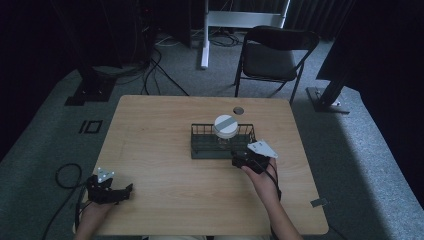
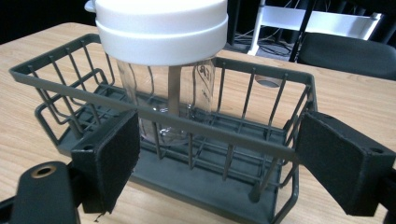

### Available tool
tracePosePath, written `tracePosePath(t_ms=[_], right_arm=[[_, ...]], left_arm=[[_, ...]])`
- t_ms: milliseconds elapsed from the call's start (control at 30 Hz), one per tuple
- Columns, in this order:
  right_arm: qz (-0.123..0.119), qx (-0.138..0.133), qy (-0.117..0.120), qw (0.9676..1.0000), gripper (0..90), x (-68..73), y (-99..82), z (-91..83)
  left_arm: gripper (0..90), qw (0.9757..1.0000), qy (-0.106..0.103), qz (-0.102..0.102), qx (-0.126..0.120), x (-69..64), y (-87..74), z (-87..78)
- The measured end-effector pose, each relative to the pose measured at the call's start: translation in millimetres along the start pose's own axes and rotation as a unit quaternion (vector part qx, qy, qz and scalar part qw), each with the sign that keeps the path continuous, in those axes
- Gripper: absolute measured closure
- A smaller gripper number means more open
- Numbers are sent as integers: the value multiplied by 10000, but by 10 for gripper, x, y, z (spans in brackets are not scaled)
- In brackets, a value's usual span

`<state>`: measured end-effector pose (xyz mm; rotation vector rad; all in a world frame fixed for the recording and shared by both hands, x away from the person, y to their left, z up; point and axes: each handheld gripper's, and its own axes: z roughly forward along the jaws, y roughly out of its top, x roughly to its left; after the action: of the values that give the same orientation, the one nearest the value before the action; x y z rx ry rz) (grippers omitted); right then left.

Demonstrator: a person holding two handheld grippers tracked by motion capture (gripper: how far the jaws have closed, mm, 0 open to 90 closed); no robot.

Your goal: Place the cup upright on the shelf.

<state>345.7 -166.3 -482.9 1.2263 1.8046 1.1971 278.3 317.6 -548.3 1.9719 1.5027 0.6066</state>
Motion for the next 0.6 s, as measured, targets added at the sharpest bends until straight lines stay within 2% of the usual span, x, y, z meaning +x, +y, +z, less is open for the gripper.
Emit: tracePosePath(t_ms=[600], right_arm=[[89, 197, -98, 9997, 136, -200, -299, -216]], left_arm=[[2, 10000, 0, 0, 0, 0, 0, 0]])
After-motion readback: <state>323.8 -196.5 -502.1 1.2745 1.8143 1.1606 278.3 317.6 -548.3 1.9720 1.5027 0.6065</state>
